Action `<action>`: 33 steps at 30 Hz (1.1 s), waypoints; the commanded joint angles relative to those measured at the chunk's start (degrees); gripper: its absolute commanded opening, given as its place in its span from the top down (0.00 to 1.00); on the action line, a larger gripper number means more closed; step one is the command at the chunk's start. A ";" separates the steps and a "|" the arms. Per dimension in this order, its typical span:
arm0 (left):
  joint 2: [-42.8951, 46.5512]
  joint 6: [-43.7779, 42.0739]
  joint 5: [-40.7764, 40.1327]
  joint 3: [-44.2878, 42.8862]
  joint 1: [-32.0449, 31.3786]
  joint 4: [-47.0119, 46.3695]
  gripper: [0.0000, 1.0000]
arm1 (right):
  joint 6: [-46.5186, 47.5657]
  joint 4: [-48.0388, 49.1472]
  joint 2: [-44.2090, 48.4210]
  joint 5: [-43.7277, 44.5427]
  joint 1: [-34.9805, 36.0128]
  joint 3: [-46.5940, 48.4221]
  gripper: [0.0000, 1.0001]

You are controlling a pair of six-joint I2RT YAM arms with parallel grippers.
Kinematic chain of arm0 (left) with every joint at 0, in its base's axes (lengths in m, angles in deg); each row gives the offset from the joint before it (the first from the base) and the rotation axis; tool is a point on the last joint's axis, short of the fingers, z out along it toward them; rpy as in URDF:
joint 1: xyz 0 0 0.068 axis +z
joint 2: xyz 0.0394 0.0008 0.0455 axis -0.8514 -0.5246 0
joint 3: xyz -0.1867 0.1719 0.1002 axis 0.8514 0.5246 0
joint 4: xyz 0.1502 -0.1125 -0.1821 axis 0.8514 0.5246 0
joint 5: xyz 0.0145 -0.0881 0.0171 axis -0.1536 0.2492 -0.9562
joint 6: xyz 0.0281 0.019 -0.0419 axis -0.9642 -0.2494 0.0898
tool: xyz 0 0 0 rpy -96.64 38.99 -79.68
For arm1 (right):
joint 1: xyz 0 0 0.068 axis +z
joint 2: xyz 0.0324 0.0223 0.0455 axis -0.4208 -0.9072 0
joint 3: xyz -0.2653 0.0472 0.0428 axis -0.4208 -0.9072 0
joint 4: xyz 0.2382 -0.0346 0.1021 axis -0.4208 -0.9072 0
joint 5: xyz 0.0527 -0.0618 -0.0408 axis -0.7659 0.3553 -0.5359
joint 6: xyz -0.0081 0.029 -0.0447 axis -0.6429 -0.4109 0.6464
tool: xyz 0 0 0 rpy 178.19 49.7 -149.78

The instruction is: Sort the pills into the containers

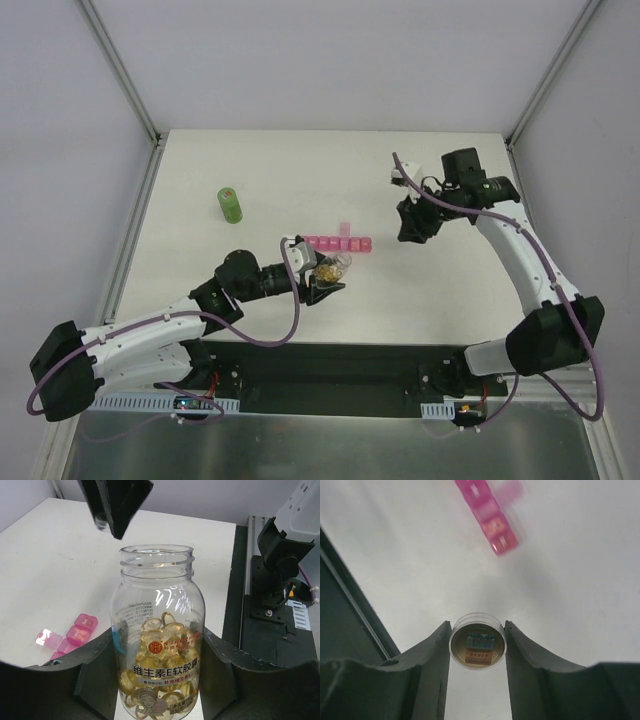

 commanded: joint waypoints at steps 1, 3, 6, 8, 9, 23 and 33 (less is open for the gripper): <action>1.43 0.31 -1.48 1.37 0.34 -4.16 1.00 | -10.47 14.03 -2.09 13.05 -7.00 -11.65 0.83; 1.17 0.57 -1.74 1.81 0.34 -4.95 1.00 | -11.09 15.63 -6.47 15.88 -9.90 -12.91 0.83; 1.00 0.48 -2.18 1.99 0.34 -5.22 1.00 | -11.35 16.95 -13.32 19.31 -12.81 -12.21 0.83; 1.08 0.40 -2.53 2.25 0.34 -5.22 1.00 | -11.61 17.39 -16.41 20.72 -14.04 -10.99 0.83; 1.35 0.48 -2.71 2.51 0.34 -5.22 1.00 | -11.79 17.39 -18.95 20.99 -14.31 -10.63 0.82; 2.75 0.57 -3.59 4.36 0.34 -5.04 1.00 | -13.64 17.13 -29.17 22.49 -16.33 -7.38 0.65; 2.75 0.83 -3.68 5.06 0.34 -5.04 1.00 | -13.11 16.96 -26.63 19.67 -16.86 -7.47 0.41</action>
